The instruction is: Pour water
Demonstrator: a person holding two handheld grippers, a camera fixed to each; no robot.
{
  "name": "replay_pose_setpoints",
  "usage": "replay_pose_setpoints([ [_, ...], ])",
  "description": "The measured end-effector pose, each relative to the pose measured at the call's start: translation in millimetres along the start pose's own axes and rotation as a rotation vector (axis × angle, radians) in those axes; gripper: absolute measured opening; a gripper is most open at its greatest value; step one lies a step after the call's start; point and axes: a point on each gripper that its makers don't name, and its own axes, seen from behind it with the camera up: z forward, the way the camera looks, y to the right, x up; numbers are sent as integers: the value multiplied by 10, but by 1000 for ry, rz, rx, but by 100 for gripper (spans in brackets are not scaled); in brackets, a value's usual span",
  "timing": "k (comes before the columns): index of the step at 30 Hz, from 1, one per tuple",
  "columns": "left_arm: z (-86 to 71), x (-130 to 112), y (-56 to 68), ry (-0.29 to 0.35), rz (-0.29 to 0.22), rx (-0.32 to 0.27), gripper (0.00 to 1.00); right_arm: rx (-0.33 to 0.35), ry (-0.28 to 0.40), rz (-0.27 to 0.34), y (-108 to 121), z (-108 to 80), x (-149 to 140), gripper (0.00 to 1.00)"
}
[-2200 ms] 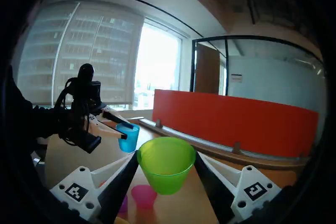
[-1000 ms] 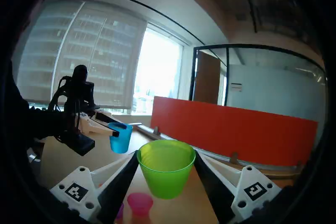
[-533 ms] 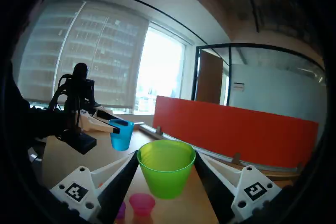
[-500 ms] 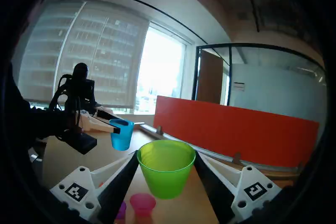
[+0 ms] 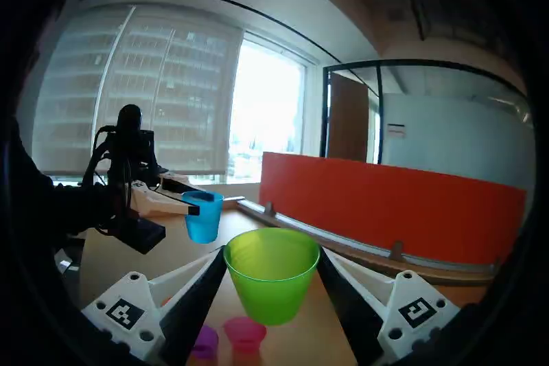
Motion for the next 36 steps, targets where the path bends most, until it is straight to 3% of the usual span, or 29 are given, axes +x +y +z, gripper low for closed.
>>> replay_pose_setpoints([
  [36,-126,178,30,4,128,-11,89,123,-121,31,-265,87,-211,94],
])
